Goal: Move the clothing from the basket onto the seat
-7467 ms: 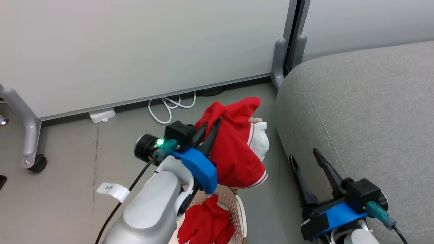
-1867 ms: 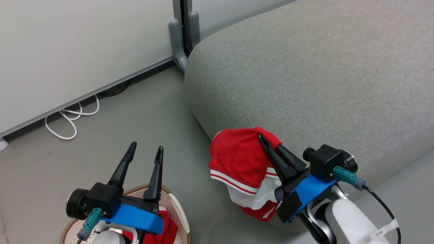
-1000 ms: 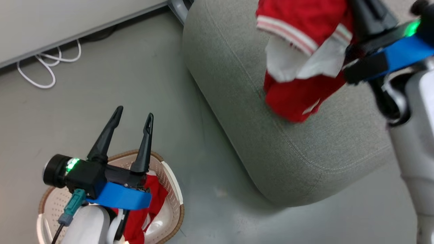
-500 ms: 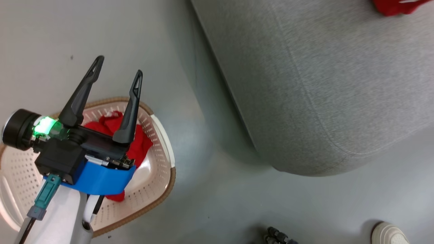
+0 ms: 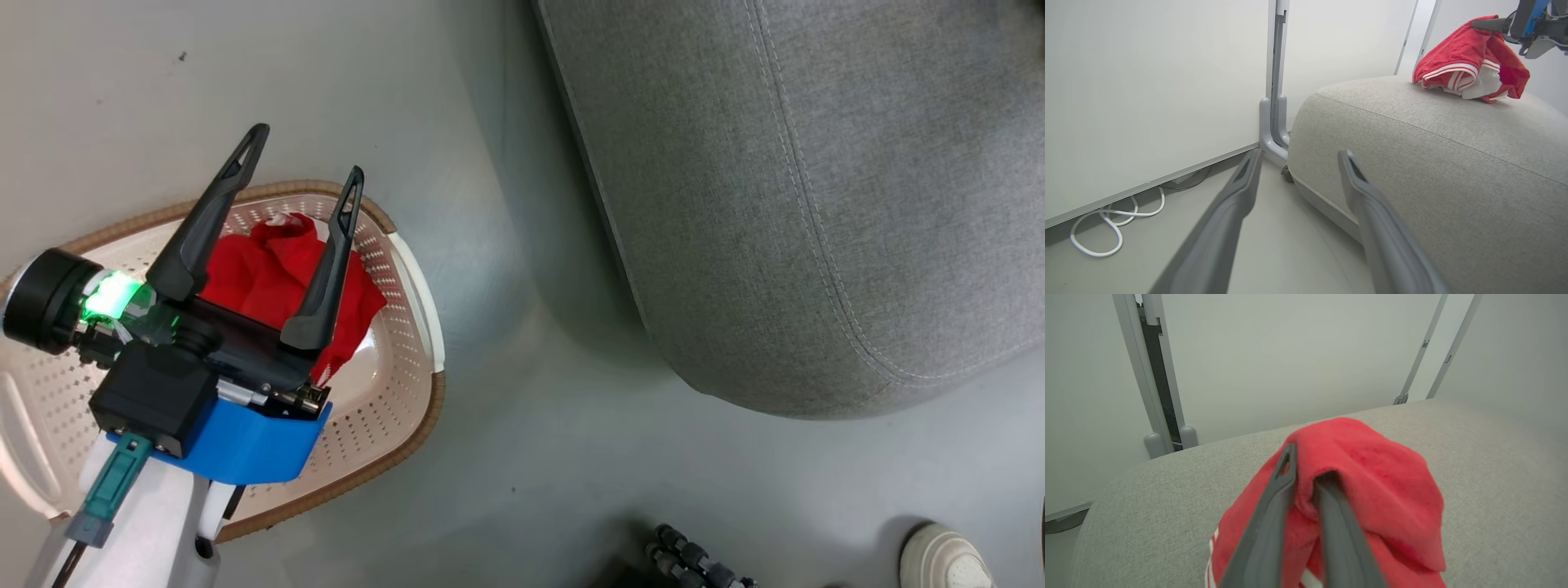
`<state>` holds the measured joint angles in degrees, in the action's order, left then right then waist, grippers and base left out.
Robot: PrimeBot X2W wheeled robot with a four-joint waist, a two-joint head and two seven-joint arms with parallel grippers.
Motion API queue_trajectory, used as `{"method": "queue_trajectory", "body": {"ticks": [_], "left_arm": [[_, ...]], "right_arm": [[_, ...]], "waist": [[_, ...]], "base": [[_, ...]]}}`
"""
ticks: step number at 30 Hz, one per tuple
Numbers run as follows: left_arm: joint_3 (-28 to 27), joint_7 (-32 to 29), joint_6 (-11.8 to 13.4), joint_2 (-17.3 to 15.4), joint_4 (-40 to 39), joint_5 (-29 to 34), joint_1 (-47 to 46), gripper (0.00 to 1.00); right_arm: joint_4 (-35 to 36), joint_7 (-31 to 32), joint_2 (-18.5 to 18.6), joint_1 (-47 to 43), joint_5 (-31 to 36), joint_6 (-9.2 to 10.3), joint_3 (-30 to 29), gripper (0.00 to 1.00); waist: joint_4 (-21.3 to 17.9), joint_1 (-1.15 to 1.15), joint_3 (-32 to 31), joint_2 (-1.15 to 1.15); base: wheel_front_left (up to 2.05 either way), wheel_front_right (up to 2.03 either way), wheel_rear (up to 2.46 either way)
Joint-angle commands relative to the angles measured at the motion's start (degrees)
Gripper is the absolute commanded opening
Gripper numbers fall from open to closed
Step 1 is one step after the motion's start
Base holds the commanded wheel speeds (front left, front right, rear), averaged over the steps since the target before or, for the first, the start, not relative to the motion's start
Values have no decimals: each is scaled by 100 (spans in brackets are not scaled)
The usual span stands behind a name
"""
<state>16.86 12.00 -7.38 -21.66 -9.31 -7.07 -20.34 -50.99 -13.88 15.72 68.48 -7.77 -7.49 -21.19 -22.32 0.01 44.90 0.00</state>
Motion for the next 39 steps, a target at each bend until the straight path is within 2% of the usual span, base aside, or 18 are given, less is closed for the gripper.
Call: {"method": "queue_trajectory", "body": {"ticks": [1, 9, 17, 28, 39], "left_arm": [[5, 46, 2, -13, 27, -5, -38, 100], [180, 225, 32, 214, 318, -68, -28, 100], [156, 319, 143, 612, 859, -254, 200, 100], [-317, 325, 172, 1148, 1307, -451, 814, 100], [-1006, 325, 121, 1557, 1655, -493, 1515, 100]], "right_arm": [[-64, -48, -5, -59, 93, -1, -17, 100], [-531, -119, -35, -211, 507, -1, -128, 100], [-426, -140, -173, -873, 853, -2, 4, 100], [583, -133, -759, -2353, 850, -1, 521, 100], [2384, -133, -1125, -4246, 741, -2, 1109, 100]], "waist": [[42, -1, -81, 0], [238, -1, -595, 0], [516, -1, -1516, 0], [847, -1, -2688, 0], [1285, -1, -3635, 0]], "base": [[0, 0, 0], [0, 0, 0], [0, 0, 0], [0, 0, 0], [0, 0, 0]]}}
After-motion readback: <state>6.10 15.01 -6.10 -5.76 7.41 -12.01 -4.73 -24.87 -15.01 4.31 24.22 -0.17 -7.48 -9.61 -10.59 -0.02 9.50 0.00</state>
